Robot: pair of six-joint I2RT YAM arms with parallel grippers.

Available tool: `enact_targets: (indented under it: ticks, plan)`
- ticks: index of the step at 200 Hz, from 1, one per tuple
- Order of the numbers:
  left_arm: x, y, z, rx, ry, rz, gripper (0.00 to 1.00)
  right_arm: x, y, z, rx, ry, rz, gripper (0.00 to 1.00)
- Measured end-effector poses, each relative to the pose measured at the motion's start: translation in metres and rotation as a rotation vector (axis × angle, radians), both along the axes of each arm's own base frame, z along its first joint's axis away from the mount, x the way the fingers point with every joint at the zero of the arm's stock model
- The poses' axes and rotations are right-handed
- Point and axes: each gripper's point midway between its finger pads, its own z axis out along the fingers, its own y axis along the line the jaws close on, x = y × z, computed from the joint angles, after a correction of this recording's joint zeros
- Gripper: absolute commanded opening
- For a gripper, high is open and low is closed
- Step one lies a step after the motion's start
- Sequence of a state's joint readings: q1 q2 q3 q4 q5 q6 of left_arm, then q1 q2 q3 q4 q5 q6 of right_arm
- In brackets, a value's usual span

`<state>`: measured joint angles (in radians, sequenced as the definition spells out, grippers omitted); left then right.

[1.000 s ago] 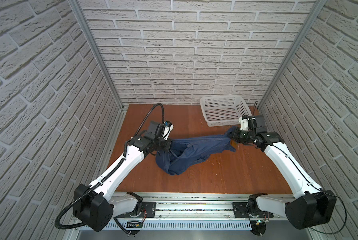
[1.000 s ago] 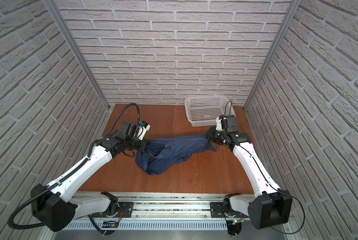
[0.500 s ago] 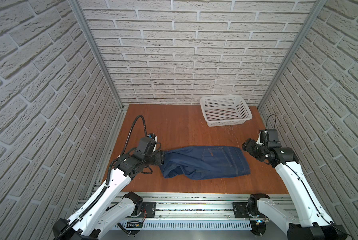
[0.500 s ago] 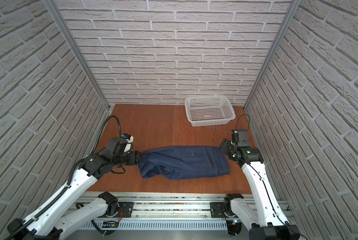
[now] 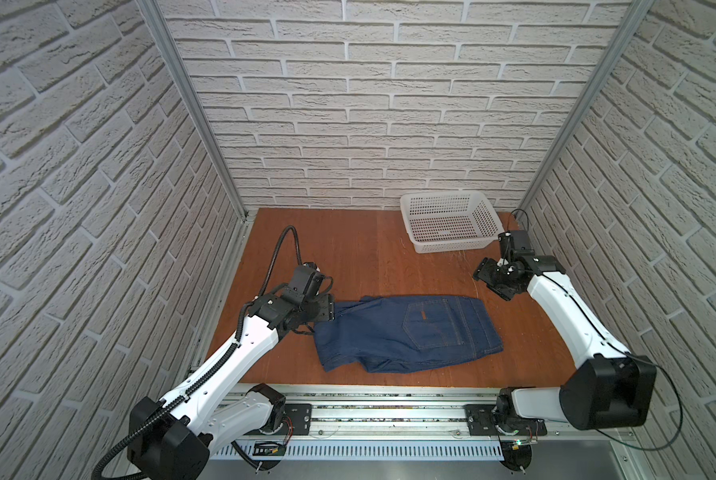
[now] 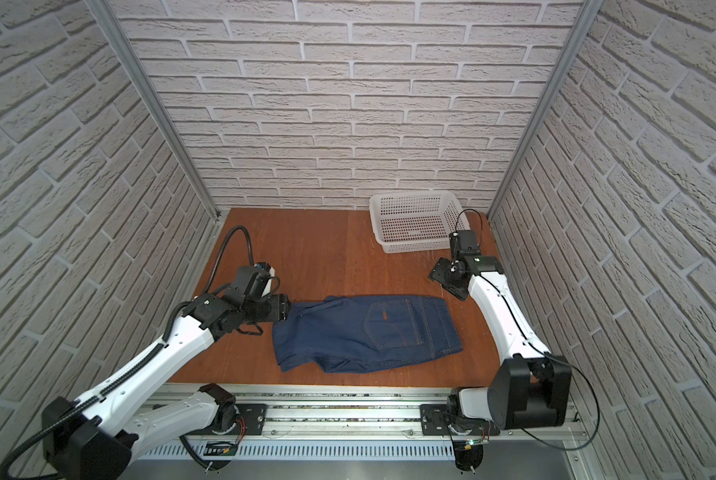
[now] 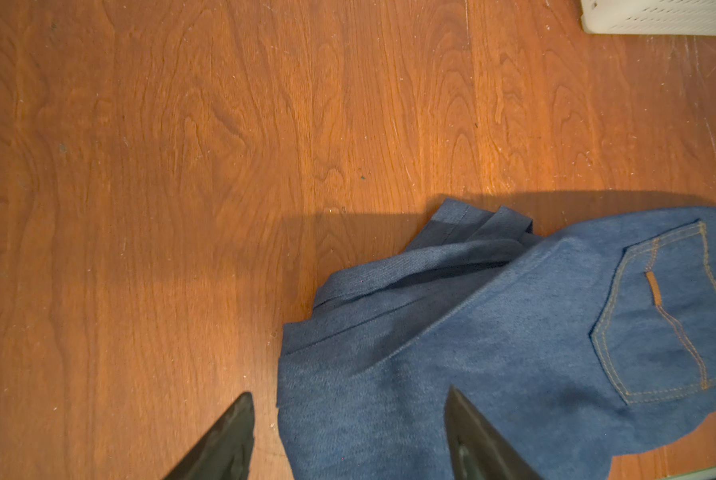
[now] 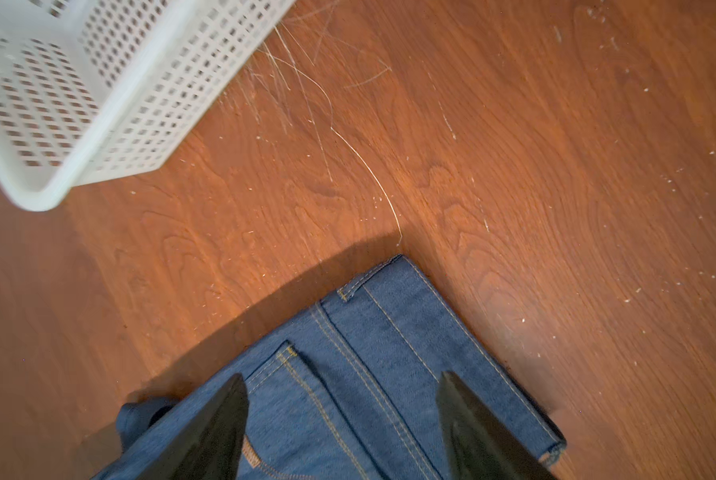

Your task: Fold and stack the trousers

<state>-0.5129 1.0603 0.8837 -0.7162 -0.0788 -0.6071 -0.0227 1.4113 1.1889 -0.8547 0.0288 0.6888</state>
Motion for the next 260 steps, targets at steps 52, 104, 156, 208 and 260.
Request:
enact_targets:
  ticks: [52, 104, 156, 208, 260]
  plan:
    - [0.003, 0.004, 0.001, 0.018, -0.015, 0.017, 0.79, 0.020, -0.002, -0.047, 0.000, 0.145, -0.015, 0.80]
    - [0.005, 0.008, 0.003, 0.036, -0.031, 0.031, 0.80, 0.025, -0.009, -0.073, -0.020, 0.201, -0.012, 0.80]
    - [0.005, 0.009, 0.000, 0.044, -0.025, 0.033, 0.81, 0.021, -0.005, -0.091, 0.004, 0.252, 0.011, 0.80]
    - [0.006, 0.010, -0.004, 0.056, -0.016, 0.037, 0.81, 0.012, -0.001, -0.096, 0.014, 0.326, -0.009, 0.80]
    - [0.007, 0.013, -0.004, 0.072, -0.023, 0.047, 0.81, 0.007, 0.004, -0.089, 0.043, 0.369, -0.092, 0.80]
